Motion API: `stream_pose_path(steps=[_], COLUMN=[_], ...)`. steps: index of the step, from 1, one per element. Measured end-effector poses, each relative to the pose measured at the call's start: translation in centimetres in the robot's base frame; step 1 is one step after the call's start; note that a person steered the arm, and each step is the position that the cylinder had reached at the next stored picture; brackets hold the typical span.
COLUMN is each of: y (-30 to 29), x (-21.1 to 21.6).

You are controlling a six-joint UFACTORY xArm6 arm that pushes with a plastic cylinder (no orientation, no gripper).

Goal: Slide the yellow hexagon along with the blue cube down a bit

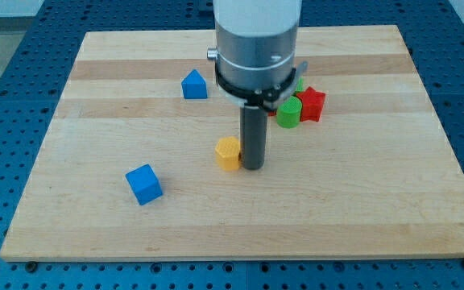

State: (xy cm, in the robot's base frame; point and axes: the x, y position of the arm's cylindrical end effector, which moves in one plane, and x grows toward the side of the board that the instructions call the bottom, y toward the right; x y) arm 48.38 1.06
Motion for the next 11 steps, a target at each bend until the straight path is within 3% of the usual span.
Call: stream_pose_path(steps=[1, 3, 4, 5, 8, 10, 11], y=[-0.4, -6.7, -7.9, -2.5, -8.4, -11.6, -15.6], x=[-1.4, 4.3, 4.6, -0.8, 1.6, 0.2, -3.8])
